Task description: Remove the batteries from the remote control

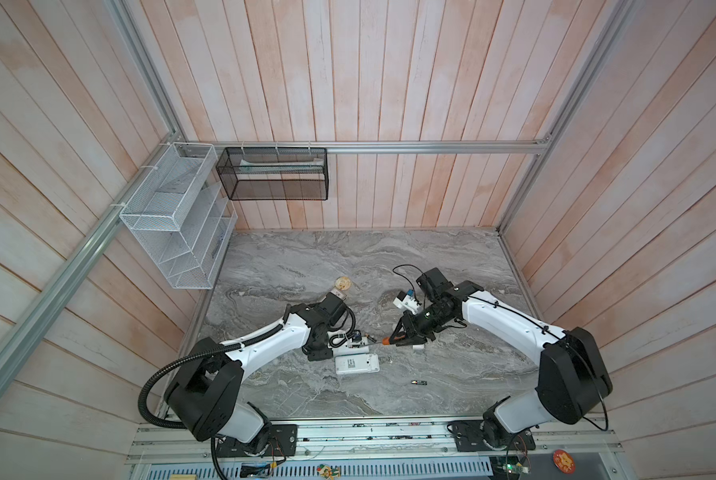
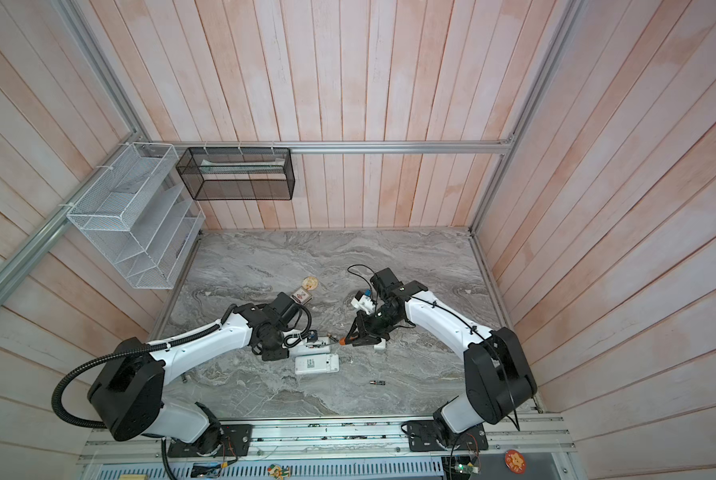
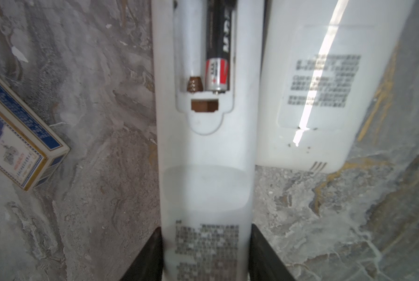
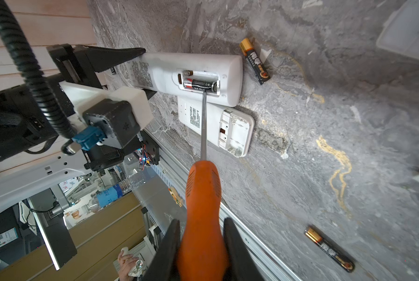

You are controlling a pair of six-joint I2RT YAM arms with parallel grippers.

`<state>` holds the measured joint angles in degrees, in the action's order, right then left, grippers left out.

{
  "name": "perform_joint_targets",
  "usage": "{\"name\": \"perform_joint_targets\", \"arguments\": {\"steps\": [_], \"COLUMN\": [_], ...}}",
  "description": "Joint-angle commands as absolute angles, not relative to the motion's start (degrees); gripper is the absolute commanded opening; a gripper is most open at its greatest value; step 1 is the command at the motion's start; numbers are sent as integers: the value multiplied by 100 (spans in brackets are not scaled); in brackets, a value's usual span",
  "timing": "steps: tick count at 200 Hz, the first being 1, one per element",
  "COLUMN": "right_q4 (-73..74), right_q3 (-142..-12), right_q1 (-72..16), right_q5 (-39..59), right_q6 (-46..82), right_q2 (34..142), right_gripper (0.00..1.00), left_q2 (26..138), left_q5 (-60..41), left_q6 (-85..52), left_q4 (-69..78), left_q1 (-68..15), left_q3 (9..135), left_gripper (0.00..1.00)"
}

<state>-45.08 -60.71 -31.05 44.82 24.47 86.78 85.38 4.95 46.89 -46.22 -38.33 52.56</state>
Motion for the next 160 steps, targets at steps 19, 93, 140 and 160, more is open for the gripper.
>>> {"name": "perform_joint_targets", "arguments": {"steps": [19,93,140,160], "right_q4": [-4865,-4846,-4857,-4936], "right_q3": [-6022,-6047,-6166,-6281], "right_q1": [-3183,-3385,-3508,-3553], "right_q5": [4206,4114,4062,3885], "right_q6": [2584,2748,2847,2850], "right_q2": [8561,8523,8578,8569], "right_gripper": [4,4,4,4], "left_q2": [8379,8218,8101,8044], "left_q5": [435,391,365,353], "left_q6": [4685,4702,4707,4715], "left_q4": [-4438,-4420,-4374,-4329], "left_q1": [-3862,-3859,-3871,-3867], "left_q3": [5175,5081,4971,4914], "left_gripper": [0,0,0,0]}}
